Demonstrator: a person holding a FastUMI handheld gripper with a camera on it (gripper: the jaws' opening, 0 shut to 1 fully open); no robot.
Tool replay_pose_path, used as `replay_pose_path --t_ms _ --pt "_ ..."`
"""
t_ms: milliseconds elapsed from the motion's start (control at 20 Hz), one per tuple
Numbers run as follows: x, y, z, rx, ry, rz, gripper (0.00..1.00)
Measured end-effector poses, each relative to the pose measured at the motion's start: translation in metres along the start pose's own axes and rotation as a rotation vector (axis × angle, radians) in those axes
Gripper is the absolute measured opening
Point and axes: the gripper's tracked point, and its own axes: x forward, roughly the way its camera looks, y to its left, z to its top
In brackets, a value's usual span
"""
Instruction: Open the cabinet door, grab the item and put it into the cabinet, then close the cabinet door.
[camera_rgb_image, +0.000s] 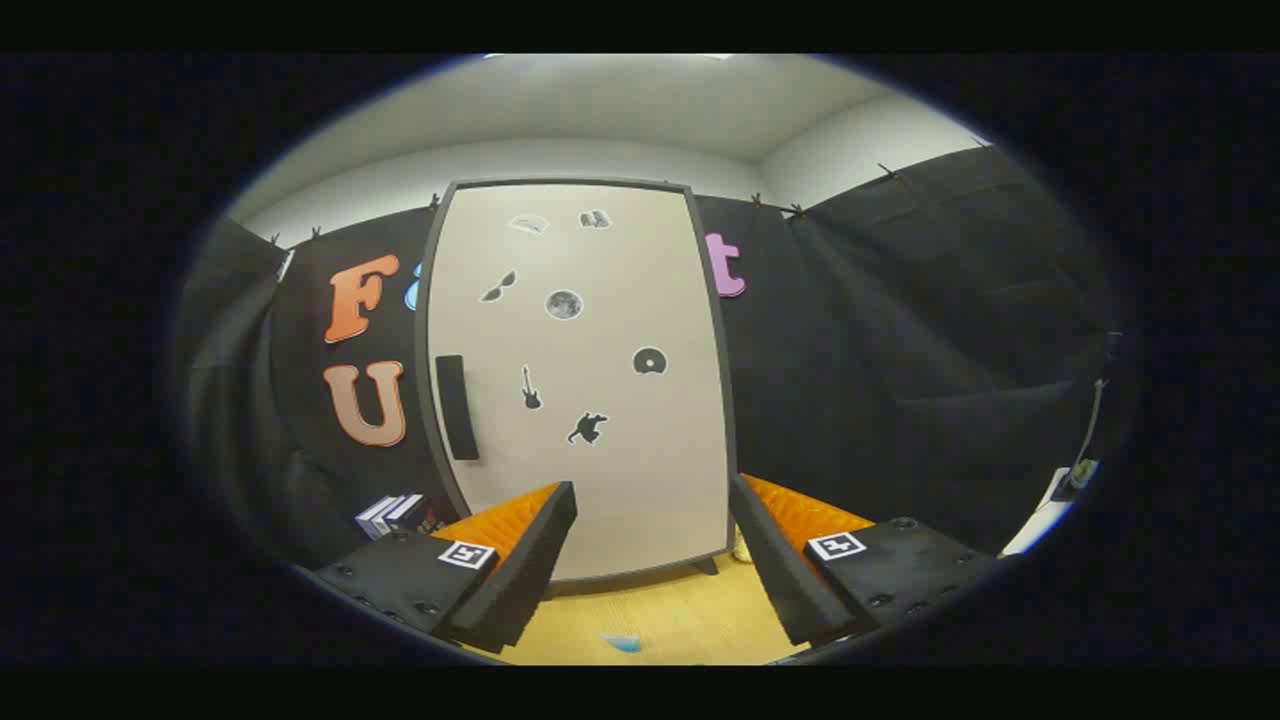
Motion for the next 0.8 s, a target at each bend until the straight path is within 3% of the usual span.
replay_pose_path --t_ms 800 --pt "0.012 0.028 0.0 -0.021 0.019 0.013 0.98"
